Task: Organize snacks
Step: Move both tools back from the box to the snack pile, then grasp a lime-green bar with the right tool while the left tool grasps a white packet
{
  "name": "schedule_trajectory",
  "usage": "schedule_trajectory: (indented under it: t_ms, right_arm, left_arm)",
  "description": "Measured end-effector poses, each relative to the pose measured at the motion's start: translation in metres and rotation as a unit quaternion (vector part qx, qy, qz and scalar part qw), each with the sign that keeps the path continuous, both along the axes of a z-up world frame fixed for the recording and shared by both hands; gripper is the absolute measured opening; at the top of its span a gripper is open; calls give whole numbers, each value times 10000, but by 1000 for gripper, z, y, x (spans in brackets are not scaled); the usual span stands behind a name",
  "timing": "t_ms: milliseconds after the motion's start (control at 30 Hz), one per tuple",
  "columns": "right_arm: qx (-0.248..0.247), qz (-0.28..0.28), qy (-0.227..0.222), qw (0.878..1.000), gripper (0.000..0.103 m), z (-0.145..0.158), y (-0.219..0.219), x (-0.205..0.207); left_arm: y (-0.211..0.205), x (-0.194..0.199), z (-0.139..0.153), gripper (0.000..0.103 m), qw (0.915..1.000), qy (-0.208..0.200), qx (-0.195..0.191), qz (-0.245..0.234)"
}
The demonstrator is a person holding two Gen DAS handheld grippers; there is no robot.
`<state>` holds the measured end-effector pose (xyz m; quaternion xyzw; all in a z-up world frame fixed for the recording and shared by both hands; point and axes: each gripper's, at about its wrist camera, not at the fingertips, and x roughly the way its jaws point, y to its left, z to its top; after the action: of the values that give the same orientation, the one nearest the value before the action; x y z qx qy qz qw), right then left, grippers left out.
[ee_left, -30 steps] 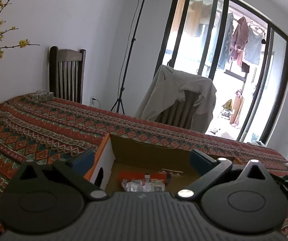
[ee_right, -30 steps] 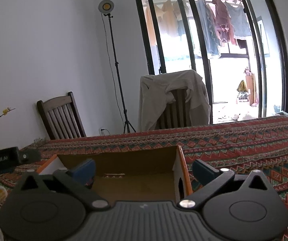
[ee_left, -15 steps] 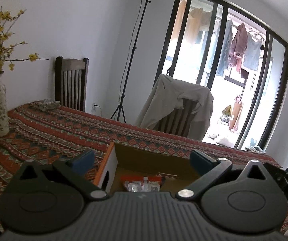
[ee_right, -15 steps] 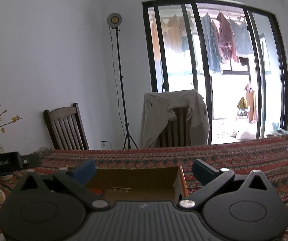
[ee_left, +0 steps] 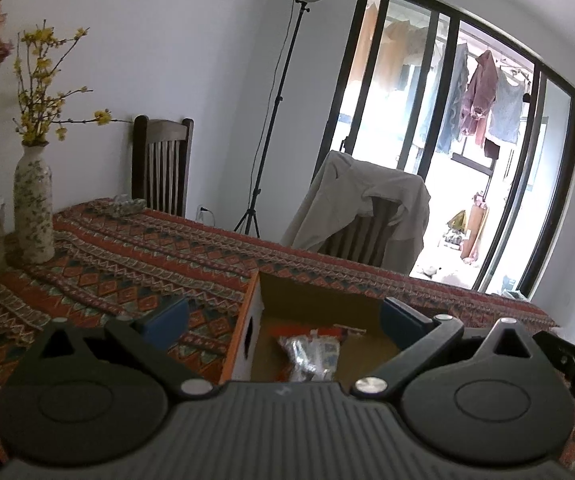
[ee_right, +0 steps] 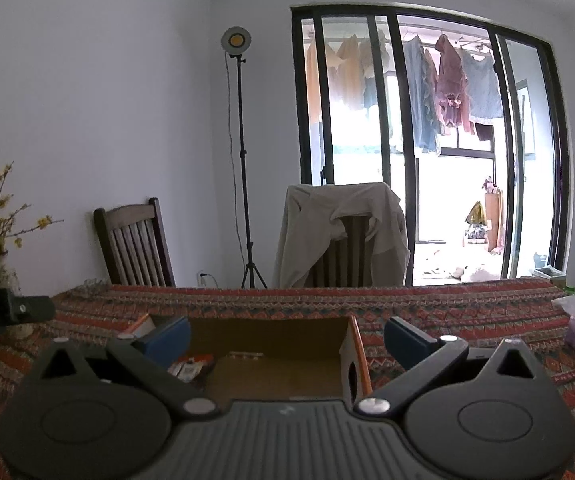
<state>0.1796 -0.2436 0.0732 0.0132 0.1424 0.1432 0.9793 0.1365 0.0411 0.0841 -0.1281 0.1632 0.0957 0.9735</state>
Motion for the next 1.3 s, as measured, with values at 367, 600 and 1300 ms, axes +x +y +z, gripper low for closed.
schedule_trajectory:
  t_ms: [367, 600, 1300]
  right_arm:
    - [-179, -11, 245, 9995, 103, -22, -2, -32]
    - [-220, -3, 414, 9989, 103, -36, -10, -50]
    - [-548, 170, 1033, 9930, 85, -73, -16, -85]
  left_arm:
    - [10, -30, -18, 103, 9997, 202, 84, -105]
    - [14, -48, -32, 103, 9991, 322, 115, -260]
    - [29, -89, -77, 103, 9960, 798, 74, -402]
